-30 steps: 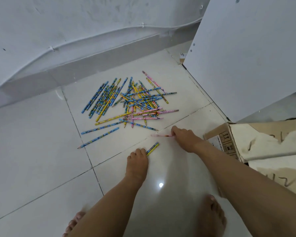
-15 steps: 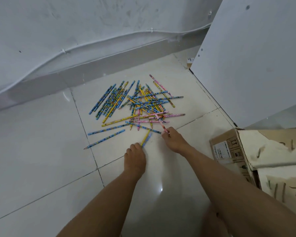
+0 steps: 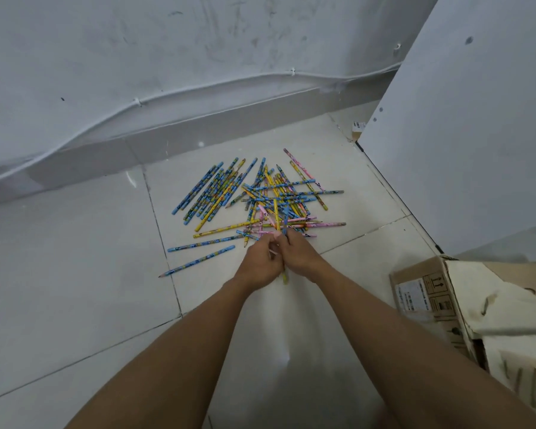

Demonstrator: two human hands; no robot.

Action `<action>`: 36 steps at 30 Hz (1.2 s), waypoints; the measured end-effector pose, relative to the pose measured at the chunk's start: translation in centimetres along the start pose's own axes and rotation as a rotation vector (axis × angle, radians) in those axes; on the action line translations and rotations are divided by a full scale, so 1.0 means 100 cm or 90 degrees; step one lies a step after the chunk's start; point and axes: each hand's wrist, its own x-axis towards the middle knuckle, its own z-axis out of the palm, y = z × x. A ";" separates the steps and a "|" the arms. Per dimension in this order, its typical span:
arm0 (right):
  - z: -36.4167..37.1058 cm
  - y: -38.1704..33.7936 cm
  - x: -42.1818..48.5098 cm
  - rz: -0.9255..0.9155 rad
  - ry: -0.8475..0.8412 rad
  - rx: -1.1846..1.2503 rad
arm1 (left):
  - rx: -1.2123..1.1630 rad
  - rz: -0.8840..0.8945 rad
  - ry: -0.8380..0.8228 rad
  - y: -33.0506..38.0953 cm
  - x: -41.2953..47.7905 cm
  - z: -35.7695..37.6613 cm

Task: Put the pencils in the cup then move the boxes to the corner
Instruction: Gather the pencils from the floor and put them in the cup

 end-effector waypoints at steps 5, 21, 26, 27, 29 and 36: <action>0.003 -0.004 0.015 -0.050 0.014 -0.048 | -0.005 -0.014 0.138 -0.012 -0.001 -0.019; 0.008 0.031 0.039 -0.106 -0.044 -0.539 | 0.574 -0.098 0.107 -0.068 0.017 -0.055; 0.007 0.032 0.040 -0.157 -0.035 -0.513 | 0.645 -0.125 0.111 -0.072 0.017 -0.049; 0.006 0.031 0.039 -0.174 -0.023 -0.499 | 0.649 -0.132 0.109 -0.072 0.017 -0.049; 0.003 0.030 0.040 -0.200 0.005 -0.496 | 0.643 -0.144 0.101 -0.072 0.017 -0.049; -0.008 0.022 0.052 -0.197 0.073 -0.561 | 0.571 -0.181 0.090 -0.072 0.014 -0.056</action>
